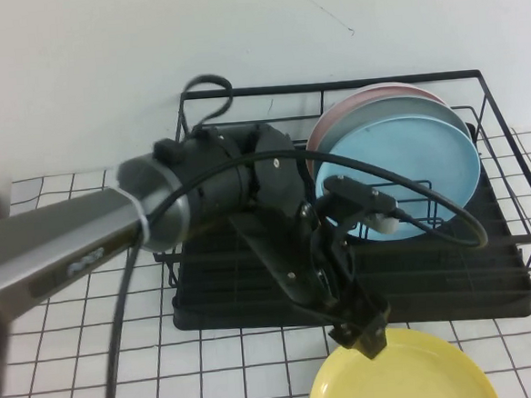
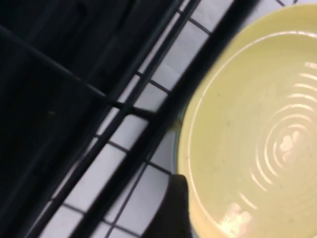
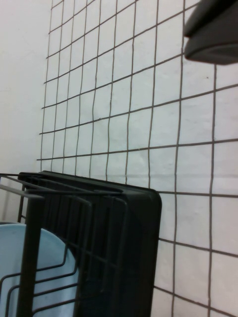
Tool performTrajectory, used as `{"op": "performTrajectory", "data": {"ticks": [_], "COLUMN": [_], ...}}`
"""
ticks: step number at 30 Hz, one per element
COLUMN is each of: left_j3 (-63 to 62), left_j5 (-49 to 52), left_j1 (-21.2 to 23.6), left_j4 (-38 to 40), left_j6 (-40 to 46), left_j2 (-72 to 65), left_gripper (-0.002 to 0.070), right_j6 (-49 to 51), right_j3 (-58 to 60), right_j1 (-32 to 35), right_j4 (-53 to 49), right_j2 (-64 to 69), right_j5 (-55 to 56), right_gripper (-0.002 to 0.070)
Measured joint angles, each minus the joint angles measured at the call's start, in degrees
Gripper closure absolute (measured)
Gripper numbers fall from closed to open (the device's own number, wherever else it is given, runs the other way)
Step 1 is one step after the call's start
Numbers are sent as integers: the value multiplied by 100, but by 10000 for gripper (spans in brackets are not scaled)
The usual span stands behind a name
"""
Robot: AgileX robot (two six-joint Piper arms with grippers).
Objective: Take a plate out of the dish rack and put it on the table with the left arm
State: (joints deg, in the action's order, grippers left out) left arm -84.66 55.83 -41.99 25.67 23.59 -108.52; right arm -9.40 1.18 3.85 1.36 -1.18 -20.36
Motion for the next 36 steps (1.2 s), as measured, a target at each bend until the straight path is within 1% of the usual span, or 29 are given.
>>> {"op": "performTrajectory", "data": {"ticks": [1, 4, 6, 7, 8, 9, 11, 12, 13, 15, 16, 19, 24, 29, 34, 36], "left_j3": [0, 13, 24, 54, 96, 174, 455, 654, 886, 1396, 1606, 2373, 3444, 4357, 4858, 5030], "left_j5": [-11, -11, -24, -70, -119, -157, -280, -383, -509, -854, -1024, -1809, -2878, -3129, -3154, -3316], "left_j1": [0, 0, 0, 0, 0, 0, 0, 0, 0, 0, 0, 0, 0, 0, 0, 0], "left_j4": [-101, -321, -384, -387, -397, -397, -419, -419, -419, -433, -446, -490, -500, -500, -401, -387], "left_j6": [0, 13, 13, 13, 13, 24, 79, 132, 177, 201, 212, 228, 242, 252, 252, 290], "left_j2": [102, 476, 760, 938, 1088, 1300, 1770, 2034, 2312, 2888, 3122, 4029, 5333, 6259, 6602, 6701], "left_gripper": [61, 35, 39, 57, 96, 159, 329, 442, 520, 603, 629, 662, 673, 673, 673, 673], "right_j6": [0, 0, 0, 0, 0, 0, 0, 0, 0, 0, 0, 0, 0, 0, 0, 0], "right_j3": [0, 0, 0, 0, 0, 0, 0, 0, 0, 0, 0, 0, 0, 0, 0, 0], "right_j1": [0, 0, 0, 0, 0, 0, 0, 0, 0, 0, 0, 0, 0, 0, 0, 0], "right_j4": [0, 0, 0, 0, 0, 0, 0, 0, 0, 0, 0, 0, 0, 0, 0, 0], "right_j2": [0, 0, 0, 0, 0, 0, 0, 0, 0, 0, 0, 0, 0, 0, 0, 0], "right_j5": [0, 0, 0, 0, 0, 0, 0, 0, 0, 0, 0, 0, 0, 0, 0, 0], "right_gripper": [678, 678, 678, 678, 678, 678, 678, 678, 678, 678, 678, 678, 678, 678, 678, 678]}}
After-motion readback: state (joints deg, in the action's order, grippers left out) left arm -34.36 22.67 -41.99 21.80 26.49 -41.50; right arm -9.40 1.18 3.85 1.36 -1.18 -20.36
